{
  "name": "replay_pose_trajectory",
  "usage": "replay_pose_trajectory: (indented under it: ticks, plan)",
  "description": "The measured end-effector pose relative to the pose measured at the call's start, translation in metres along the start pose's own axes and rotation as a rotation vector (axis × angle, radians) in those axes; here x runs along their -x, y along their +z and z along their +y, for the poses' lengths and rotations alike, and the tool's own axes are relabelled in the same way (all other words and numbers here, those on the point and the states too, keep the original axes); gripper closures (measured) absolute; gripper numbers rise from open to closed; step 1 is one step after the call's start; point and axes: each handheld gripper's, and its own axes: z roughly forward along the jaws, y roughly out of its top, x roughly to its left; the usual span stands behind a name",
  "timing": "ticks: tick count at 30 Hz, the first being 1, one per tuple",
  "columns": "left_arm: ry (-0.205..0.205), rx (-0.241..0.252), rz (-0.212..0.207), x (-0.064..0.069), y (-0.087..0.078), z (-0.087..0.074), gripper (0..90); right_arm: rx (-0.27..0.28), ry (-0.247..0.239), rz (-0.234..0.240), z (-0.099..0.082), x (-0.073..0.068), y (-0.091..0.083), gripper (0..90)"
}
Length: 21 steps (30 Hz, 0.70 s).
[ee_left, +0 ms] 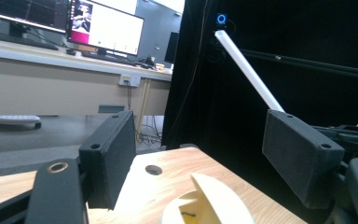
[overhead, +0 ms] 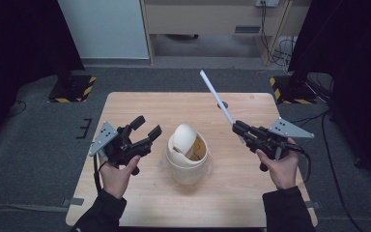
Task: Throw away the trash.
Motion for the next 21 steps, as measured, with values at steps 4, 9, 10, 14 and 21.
replay_pose_trajectory:
  ticks: [4,9,10,14,21]
  plan:
    - [-0.016,-0.005,-0.016,0.006,0.013,-0.001,25.5,0.004,0.004,0.012,0.000,-0.001,0.001,79.2]
    - [-0.018,-0.016,-0.030,0.012,0.025,-0.002,26.1,0.004,0.004,0.022,-0.001,-0.002,0.001,79.1]
    - [-0.016,-0.020,-0.036,0.015,0.029,-0.001,26.3,0.007,0.003,0.027,-0.001,-0.002,0.001,79.1]
    - [-0.018,-0.017,-0.047,0.020,0.036,0.002,26.6,0.010,0.001,0.036,-0.001,-0.003,0.002,79.1]
    - [-0.021,-0.014,-0.072,0.031,0.054,0.010,27.1,0.015,-0.006,0.052,-0.002,-0.005,0.003,79.1]
